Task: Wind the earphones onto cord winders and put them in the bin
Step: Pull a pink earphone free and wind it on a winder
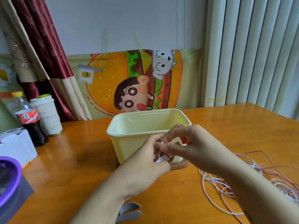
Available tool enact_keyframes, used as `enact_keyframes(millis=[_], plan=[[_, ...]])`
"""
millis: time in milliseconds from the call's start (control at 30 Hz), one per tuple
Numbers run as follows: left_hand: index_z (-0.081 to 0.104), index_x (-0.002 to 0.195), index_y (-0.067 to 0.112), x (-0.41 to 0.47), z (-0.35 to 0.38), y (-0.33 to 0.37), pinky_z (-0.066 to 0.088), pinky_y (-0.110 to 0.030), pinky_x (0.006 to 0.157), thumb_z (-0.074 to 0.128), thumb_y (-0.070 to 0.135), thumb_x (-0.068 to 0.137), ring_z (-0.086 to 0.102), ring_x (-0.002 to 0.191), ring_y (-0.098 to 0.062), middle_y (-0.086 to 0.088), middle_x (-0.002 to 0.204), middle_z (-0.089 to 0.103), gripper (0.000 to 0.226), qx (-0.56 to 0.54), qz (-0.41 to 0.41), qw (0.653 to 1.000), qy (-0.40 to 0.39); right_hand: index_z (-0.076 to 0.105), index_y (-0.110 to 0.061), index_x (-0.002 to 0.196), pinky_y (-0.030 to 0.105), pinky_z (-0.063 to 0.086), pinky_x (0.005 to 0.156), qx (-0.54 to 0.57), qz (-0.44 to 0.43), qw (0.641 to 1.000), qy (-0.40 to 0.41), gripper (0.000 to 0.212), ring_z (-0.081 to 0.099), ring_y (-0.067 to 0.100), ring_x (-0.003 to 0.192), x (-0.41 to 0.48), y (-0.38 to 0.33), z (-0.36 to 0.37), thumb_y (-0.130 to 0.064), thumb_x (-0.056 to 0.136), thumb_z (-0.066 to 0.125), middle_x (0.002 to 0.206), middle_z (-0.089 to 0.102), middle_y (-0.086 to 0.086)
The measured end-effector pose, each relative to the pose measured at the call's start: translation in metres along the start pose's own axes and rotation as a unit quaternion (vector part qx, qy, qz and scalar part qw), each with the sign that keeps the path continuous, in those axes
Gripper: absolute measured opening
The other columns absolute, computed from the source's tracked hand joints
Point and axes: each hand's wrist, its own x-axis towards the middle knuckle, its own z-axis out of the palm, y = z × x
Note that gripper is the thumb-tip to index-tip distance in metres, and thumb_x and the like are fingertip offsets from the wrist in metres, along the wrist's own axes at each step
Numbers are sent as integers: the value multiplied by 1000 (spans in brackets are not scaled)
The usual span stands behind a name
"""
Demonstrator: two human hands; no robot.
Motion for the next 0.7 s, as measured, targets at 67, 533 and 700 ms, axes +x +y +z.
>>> enact_keyframes(millis=[67, 533, 700], plan=[[33, 141, 47, 0, 0, -1, 44, -10, 59, 64, 24, 82, 43, 106, 9, 13, 105, 56, 70, 4, 2, 1000, -9, 73, -26, 80, 13, 40, 58, 15, 9, 1000, -10, 20, 51, 0, 67, 1, 3, -3, -43, 71, 68, 87, 61, -10], [49, 133, 44, 0, 2, 5, 32, -16, 46, 62, 7, 83, 39, 58, -5, 3, 84, 54, 63, -168, 1, 981, -93, 74, -20, 84, 38, 52, 77, 99, 4, 993, -59, 28, 62, 30, 83, 2, 12, -10, -44, 70, 66, 83, 71, 1], [47, 137, 39, -3, 2, 7, 33, -16, 46, 61, -3, 90, 40, 55, -4, -4, 98, 58, 64, -180, -14, 980, -84, 74, -15, 85, 38, 53, 82, 120, 13, 990, -70, 29, 66, 22, 83, 5, 15, -8, -41, 75, 64, 84, 73, 6]])
